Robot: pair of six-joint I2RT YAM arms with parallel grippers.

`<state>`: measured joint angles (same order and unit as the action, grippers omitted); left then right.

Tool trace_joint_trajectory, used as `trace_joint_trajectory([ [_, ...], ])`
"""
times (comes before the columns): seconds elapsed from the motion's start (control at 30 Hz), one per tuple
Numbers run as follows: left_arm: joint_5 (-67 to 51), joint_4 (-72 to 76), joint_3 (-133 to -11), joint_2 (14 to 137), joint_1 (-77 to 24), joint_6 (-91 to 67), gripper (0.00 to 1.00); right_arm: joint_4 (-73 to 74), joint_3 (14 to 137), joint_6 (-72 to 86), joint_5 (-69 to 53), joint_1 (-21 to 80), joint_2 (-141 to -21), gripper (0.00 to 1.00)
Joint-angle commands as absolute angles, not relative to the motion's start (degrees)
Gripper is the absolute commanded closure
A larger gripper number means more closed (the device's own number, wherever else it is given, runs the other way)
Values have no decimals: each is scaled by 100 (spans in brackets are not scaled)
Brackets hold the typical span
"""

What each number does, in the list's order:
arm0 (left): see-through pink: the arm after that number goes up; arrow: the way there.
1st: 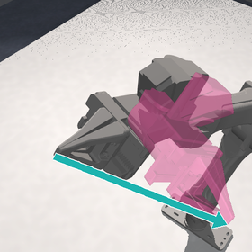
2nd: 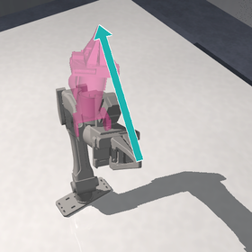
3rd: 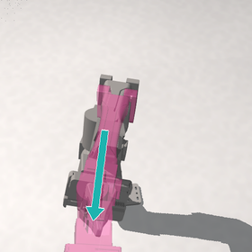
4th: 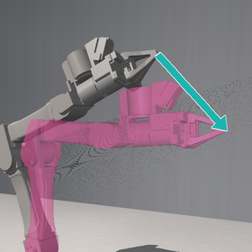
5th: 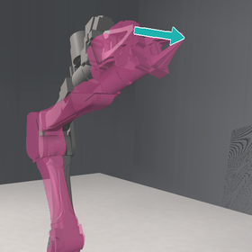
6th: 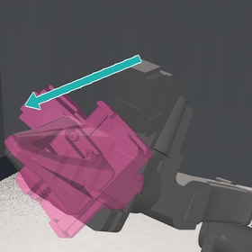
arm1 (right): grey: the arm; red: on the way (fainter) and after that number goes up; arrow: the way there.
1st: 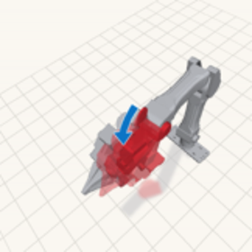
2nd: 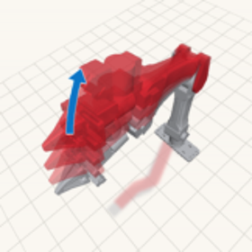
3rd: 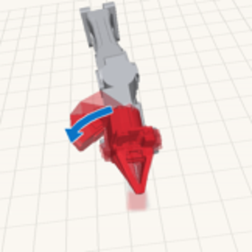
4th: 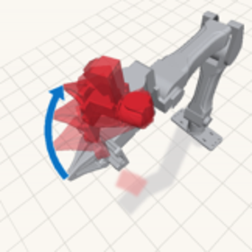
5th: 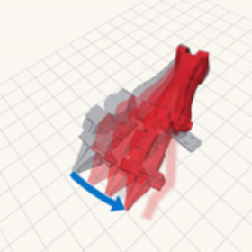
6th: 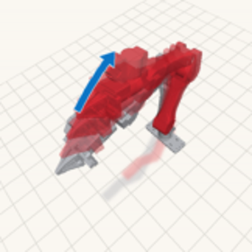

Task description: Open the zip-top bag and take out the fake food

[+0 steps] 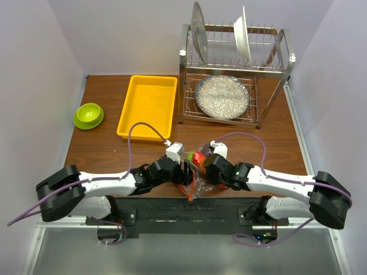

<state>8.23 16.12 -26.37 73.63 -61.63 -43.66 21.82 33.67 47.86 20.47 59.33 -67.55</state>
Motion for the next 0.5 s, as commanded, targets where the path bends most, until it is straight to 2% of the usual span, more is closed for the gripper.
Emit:
trace_joint_trajectory([
  [0.0, 1098, 1222, -2611, 6883, -6065, -4228, 52, 2381, 3340, 4948, 2312, 5845, -6574, 69],
  [0.17, 1388, 678, -2610, 6452, -5916, -4245, 61, 2329, 3278, 4983, 2233, 5827, -6416, 70],
  [0.47, 2522, -1072, -3357, 5766, -5231, -4105, 62, 2382, 3410, 4878, 2074, 5836, -6100, 70],
])
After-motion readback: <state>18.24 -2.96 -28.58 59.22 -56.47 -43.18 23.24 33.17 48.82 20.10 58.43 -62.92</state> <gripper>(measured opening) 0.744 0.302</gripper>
